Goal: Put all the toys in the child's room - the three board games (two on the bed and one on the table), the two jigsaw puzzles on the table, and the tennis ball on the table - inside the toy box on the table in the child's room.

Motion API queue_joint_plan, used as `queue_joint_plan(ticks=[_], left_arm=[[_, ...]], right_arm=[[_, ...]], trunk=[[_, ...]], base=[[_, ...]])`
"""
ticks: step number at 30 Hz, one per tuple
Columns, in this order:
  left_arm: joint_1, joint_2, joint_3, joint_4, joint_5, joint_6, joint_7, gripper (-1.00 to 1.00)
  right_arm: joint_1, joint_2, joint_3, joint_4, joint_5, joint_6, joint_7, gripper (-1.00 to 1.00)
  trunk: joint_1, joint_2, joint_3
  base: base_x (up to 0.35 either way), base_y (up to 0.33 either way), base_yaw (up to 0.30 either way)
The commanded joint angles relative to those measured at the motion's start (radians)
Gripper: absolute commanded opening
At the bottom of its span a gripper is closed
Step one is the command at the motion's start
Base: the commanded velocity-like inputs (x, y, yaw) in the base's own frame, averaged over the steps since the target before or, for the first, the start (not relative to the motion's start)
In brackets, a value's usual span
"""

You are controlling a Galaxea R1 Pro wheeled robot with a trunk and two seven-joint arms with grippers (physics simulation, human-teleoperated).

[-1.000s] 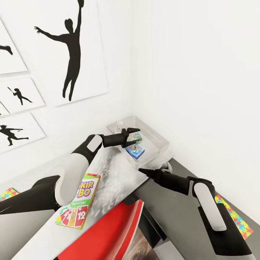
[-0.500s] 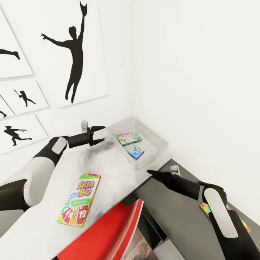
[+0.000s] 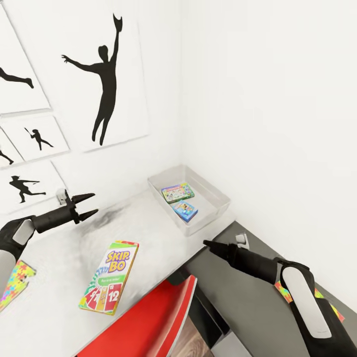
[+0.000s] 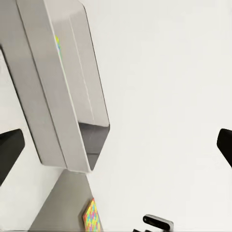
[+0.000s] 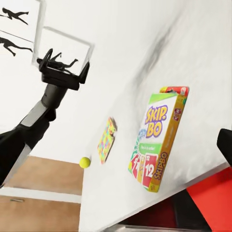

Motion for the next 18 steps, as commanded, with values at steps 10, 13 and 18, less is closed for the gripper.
queue_joint_plan(ticks=[10,13,18], left_arm=[[0.241,0.021,0.002,-0.313,-0.001,0.011,-0.256,1.00],[0.300,0.026,0.003,-0.362,-0.002,0.010,-0.288,1.00],[0.349,0.030,0.003,-0.382,-0.002,0.004,-0.302,1.00]], right_arm=[[0.119,0.000,-0.006,0.000,0.012,-0.025,0.066,1.00],[0.163,-0.001,-0.008,0.000,0.011,-0.090,0.089,1.00],[0.200,-0.004,-0.009,0.000,0.012,-0.138,0.147,1.00]], trunk=[[0.001,-0.002,0.015],[0.001,-0.002,0.020],[0.001,-0.002,0.028]], base=[[0.000,0.000,0.000],[0.000,0.000,0.000],[0.000,0.000,0.000]])
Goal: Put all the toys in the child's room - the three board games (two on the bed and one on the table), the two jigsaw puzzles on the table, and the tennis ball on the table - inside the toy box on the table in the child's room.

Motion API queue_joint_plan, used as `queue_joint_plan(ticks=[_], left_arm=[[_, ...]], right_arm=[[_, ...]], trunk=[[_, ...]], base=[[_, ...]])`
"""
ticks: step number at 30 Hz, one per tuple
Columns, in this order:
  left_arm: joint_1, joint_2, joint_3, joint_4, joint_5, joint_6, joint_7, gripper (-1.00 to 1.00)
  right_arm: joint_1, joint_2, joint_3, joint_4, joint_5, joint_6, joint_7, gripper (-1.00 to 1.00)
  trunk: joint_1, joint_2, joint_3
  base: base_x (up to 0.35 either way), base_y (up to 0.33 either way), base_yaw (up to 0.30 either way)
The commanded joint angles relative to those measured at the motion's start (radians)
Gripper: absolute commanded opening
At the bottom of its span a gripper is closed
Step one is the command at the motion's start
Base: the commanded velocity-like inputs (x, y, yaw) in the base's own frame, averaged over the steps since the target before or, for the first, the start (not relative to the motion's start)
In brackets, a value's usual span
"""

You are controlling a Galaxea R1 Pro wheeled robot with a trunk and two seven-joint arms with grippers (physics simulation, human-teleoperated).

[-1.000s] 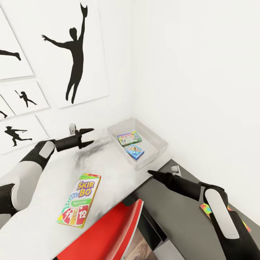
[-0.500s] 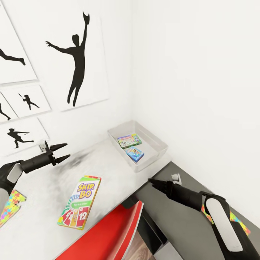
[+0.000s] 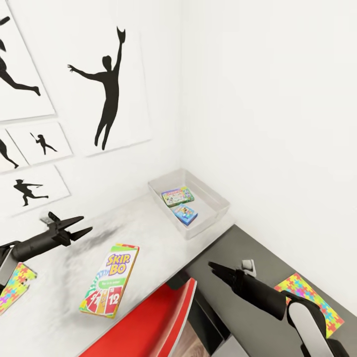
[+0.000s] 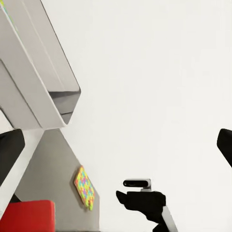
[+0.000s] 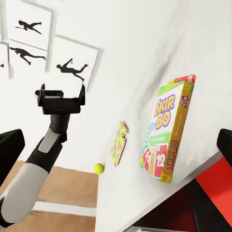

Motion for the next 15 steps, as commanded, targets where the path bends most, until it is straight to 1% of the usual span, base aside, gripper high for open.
queue_joint_plan(ticks=[1,3,7,9,12,15], left_arm=[[0.007,0.001,0.000,-0.001,0.001,0.010,-0.004,1.00],[0.034,0.001,0.001,-0.004,0.001,0.008,-0.007,1.00],[0.051,0.006,0.004,-0.007,0.000,0.007,-0.010,1.00],[0.055,0.017,0.004,-0.008,0.000,0.007,-0.010,1.00],[0.058,0.043,0.004,-0.009,0.002,0.008,-0.012,1.00],[0.061,0.059,0.003,-0.009,0.003,0.008,-0.013,1.00]], right_arm=[[0.001,0.000,-0.001,0.000,0.003,0.002,0.010,1.00],[0.006,-0.001,-0.003,0.000,0.007,-0.004,0.026,1.00],[0.008,-0.002,-0.006,-0.001,0.010,-0.010,0.033,1.00],[0.009,-0.001,-0.006,-0.001,0.011,-0.012,0.035,1.00],[0.009,-0.001,-0.007,-0.001,0.012,-0.014,0.034,1.00],[0.009,-0.001,-0.007,-0.001,0.012,-0.014,0.035,1.00]], trunk=[[0.001,-0.002,0.000],[0.001,-0.002,0.003],[0.001,-0.002,0.010],[0.001,-0.002,0.013],[0.001,-0.002,0.018],[0.001,-0.002,0.023]], base=[[0.000,0.000,0.000],[0.000,0.000,0.000],[0.000,0.000,0.000],[0.000,0.000,0.000],[0.000,0.000,0.000],[0.000,0.000,0.000]])
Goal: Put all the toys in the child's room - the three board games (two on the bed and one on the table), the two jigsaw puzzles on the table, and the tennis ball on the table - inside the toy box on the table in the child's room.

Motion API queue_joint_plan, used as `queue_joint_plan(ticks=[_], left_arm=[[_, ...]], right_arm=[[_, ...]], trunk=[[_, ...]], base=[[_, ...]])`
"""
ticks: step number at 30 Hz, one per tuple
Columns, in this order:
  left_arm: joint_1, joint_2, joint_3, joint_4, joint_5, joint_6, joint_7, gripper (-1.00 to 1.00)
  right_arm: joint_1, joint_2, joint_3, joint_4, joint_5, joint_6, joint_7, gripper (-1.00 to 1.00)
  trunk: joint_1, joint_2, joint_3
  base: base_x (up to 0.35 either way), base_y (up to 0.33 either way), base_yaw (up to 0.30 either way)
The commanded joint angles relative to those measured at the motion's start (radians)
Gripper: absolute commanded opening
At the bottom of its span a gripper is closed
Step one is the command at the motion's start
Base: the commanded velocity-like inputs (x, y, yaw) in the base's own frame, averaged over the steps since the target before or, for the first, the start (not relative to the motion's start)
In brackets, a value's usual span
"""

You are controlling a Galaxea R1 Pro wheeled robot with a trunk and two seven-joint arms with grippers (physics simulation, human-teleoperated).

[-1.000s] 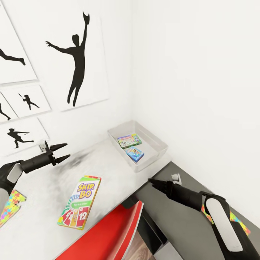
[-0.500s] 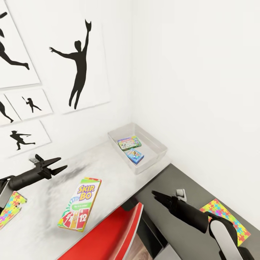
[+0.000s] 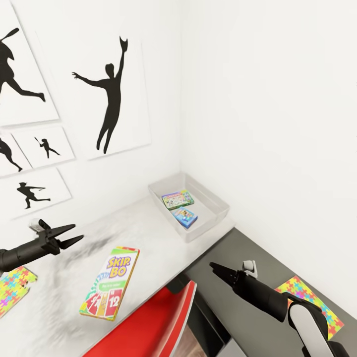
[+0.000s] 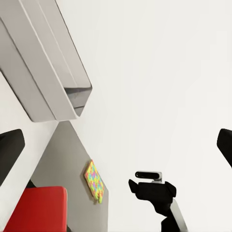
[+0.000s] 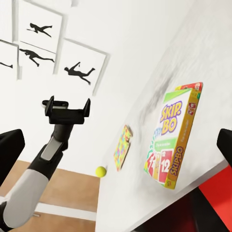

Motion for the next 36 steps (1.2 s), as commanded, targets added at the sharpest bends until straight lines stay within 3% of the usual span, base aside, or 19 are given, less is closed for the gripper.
queue_joint_plan(ticks=[1,14,36], left_arm=[[0.000,0.003,0.000,0.000,0.001,0.011,-0.003,1.00],[0.006,0.011,-0.002,0.000,-0.001,0.007,-0.091,1.00],[0.027,0.007,-0.003,-0.016,-0.001,-0.007,-0.097,1.00]], right_arm=[[-0.001,0.000,-0.002,0.000,0.000,0.006,0.002,1.00],[-0.001,0.003,-0.001,-0.001,0.001,0.000,-0.005,1.00],[-0.001,0.004,-0.011,0.001,0.002,-0.001,-0.008,1.00]], trunk=[[0.001,-0.002,0.000],[0.001,-0.002,0.014],[0.001,-0.002,0.015]], base=[[0.000,0.000,0.000],[0.000,0.000,0.000],[-0.002,0.000,0.000]])
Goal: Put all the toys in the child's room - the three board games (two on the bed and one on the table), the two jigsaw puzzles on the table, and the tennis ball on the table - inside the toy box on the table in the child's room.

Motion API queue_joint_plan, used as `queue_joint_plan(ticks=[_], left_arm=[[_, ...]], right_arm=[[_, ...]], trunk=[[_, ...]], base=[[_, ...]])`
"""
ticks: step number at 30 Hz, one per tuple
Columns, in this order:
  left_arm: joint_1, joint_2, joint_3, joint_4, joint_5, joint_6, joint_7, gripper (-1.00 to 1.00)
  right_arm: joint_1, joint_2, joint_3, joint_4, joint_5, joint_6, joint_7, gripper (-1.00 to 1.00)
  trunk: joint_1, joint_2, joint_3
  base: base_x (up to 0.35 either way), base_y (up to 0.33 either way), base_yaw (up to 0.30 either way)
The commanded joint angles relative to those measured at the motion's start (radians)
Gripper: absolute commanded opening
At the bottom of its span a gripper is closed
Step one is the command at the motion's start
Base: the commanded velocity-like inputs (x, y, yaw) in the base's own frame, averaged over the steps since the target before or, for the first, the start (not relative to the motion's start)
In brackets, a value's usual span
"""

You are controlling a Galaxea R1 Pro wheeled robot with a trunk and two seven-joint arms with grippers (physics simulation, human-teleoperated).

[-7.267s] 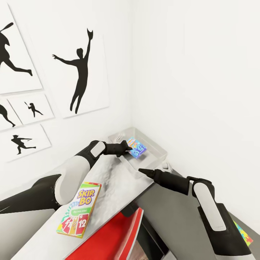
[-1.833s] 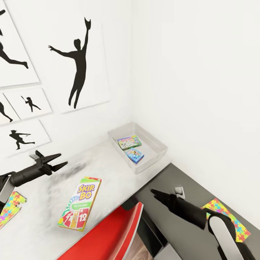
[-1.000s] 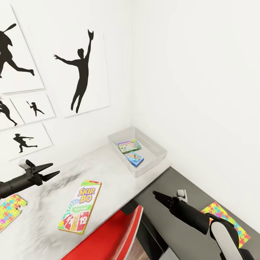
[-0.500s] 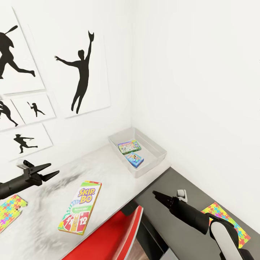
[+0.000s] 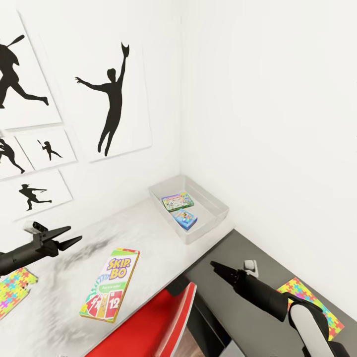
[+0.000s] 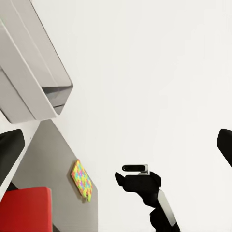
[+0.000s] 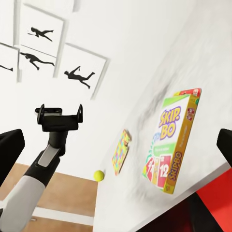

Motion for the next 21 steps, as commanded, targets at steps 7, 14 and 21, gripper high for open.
queue_joint_plan(ticks=[7,14,21], left_arm=[[0.025,-0.003,0.000,-0.064,0.000,0.013,-0.006,1.00],[0.047,-0.004,0.001,-0.092,0.001,0.014,-0.007,1.00],[0.050,-0.005,0.001,-0.095,0.000,0.014,-0.007,1.00]], right_arm=[[-0.001,0.000,-0.013,0.000,0.000,0.005,0.004,1.00],[0.000,0.001,-0.014,0.000,0.000,0.006,0.005,1.00],[0.000,0.001,-0.015,0.000,0.000,0.006,0.005,1.00]], trunk=[[0.000,-0.002,0.003],[0.000,-0.002,0.014],[0.000,-0.002,0.025]], base=[[-0.095,0.000,0.000],[-0.016,0.000,0.000],[-0.001,0.000,0.000]])
